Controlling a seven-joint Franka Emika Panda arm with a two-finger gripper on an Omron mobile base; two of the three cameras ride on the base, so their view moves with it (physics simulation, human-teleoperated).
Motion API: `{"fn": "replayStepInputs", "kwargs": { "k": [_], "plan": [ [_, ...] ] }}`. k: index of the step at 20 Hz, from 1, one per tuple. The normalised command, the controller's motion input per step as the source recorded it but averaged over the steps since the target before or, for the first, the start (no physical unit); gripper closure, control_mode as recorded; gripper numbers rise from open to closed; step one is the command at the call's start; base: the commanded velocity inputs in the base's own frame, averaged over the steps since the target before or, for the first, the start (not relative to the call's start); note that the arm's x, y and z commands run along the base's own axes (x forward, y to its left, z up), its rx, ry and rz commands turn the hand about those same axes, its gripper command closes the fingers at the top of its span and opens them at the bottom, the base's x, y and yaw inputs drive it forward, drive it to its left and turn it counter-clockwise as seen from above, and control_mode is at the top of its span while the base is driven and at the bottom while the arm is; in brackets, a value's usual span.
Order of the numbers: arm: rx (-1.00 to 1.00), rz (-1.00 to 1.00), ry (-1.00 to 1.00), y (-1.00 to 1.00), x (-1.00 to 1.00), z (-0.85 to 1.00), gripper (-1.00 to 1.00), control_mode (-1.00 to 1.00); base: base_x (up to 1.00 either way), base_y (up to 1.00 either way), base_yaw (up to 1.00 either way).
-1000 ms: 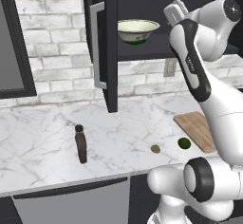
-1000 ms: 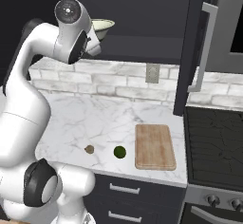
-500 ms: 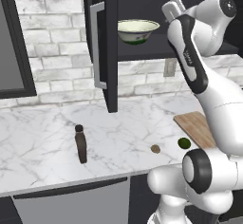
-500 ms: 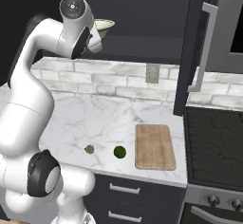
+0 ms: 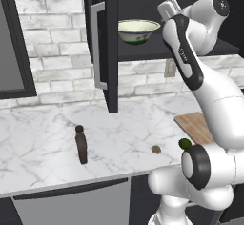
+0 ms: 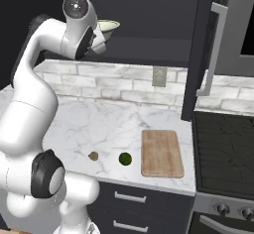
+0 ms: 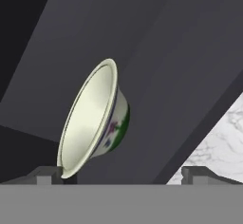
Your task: Open the cabinet. Place the bowl and condiment on the counter. Then place the lime and garlic on the cutting board.
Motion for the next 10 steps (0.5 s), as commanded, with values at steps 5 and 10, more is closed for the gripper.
{"fn": "replayStepInputs", "kwargs": {
  "k": [5, 10],
  "plan": [
    [0.00, 0.00, 0.00, 0.01, 0.11, -0.04, -1.00, -1.00, 0.00, 0.00, 0.00],
    [0.00, 0.01, 0.00, 0.00, 0.04, -0.07, -1.00, -1.00, 0.00, 0.00, 0.00]
  ]
}}
